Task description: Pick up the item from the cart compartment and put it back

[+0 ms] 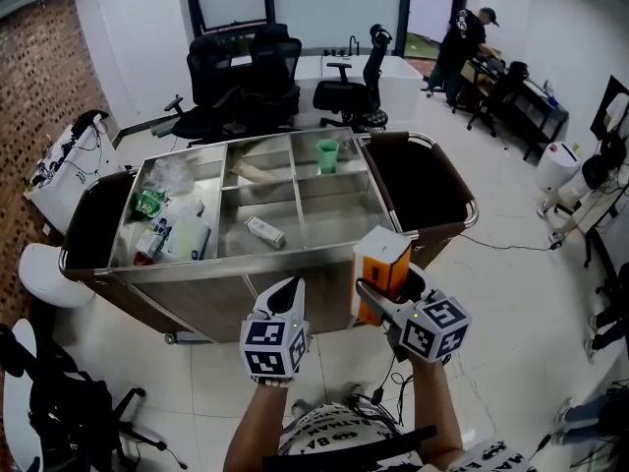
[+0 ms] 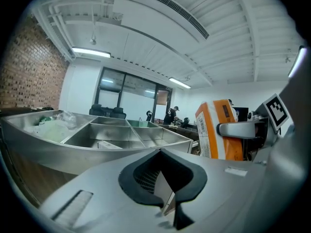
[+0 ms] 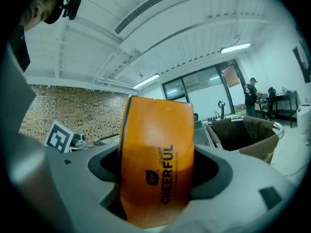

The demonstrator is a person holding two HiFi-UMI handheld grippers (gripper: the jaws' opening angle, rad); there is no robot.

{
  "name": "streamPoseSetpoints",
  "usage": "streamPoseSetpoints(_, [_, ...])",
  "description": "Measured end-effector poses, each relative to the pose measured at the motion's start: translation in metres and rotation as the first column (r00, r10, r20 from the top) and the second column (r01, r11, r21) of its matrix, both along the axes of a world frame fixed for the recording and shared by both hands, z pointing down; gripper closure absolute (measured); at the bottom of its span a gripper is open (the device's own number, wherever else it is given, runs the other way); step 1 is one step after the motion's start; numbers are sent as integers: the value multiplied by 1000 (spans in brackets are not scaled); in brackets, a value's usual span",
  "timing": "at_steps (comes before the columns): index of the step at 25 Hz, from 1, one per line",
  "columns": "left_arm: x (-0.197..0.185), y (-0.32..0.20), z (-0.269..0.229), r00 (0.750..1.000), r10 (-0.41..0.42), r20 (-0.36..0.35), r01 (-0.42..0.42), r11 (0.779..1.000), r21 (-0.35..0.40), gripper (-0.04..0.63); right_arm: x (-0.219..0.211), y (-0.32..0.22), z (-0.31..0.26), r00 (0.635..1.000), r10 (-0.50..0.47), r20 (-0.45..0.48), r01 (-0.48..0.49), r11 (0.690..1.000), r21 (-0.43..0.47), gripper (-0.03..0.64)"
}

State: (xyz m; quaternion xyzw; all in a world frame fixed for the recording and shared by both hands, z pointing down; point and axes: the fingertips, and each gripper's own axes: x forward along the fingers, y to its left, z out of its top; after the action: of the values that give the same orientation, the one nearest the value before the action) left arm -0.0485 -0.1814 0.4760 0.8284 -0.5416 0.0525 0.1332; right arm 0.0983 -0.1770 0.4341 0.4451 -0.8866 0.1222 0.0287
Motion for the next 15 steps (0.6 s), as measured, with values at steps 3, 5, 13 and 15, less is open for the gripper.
streamPoseSetpoints(3, [1,1,1,1000,7,5,-7,1000,-1,594,0,1,-4,1000,-6,11,6,1000,0,215])
streamPoseSetpoints(5, [2,2,2,1000,14,5,-14,1000,-3,594,0,1,-5,1000,-6,14,6,1000,-3,215])
streamPoseSetpoints(13, [6,2,0,1000,25,-17,-25,1000,-8,594,1,4,-6,1000,-9,20,10,1000,-6,215])
streamPoseSetpoints(15, [7,2,1,1000,24,-16,-24,1000,-9,594,2,4,-5,1000,-7,16,8,1000,-9,215])
